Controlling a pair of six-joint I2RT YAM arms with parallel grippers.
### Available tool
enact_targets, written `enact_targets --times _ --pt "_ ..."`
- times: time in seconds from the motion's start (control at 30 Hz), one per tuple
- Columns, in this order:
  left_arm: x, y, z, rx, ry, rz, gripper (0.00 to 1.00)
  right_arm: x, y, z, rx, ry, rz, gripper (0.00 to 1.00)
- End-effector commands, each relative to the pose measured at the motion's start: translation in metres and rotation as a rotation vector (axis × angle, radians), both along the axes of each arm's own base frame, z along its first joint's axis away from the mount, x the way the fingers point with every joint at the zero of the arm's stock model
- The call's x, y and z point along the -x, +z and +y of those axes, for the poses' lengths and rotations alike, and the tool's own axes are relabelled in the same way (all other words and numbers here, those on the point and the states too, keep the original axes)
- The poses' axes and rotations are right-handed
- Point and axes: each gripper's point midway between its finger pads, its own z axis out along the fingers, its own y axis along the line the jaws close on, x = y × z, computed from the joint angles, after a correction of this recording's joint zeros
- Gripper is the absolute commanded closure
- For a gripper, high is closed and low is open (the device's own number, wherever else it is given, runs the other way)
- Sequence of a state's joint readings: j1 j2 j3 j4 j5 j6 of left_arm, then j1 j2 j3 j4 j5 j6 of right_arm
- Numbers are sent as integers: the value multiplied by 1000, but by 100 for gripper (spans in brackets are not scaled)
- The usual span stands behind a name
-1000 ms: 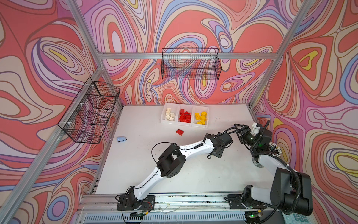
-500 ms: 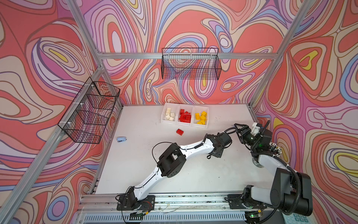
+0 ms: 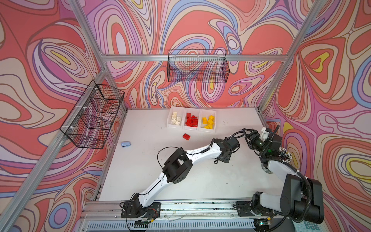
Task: Sort the legos into containers by color
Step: Pick up the lego from the center of the table, then place the lego in the container.
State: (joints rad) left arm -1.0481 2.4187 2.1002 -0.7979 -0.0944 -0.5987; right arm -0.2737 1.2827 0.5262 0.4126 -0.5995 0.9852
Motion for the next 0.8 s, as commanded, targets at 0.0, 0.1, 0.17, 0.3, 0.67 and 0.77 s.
enact_targets --times 0.0,0.1,0.17,0.3,0.67,0.77 --pt "-16 45 17 41 23 -23 74 3 6 1 4 3 -27 19" --pt "-33 68 28 82 40 -36 74 3 7 3 1 9 -32 19" --pt "-47 82 36 106 57 -52 74 4 7 3 1 10 -36 19" --pt "-79 107 50 172 90 -62 74 4 9 4 -8 10 -49 19" --pt "-172 144 91 334 236 -112 74 4 7 15 -6 37 -52 19" --pt "-195 142 101 402 280 -85 73 4 7 20 -3 48 -54 19"
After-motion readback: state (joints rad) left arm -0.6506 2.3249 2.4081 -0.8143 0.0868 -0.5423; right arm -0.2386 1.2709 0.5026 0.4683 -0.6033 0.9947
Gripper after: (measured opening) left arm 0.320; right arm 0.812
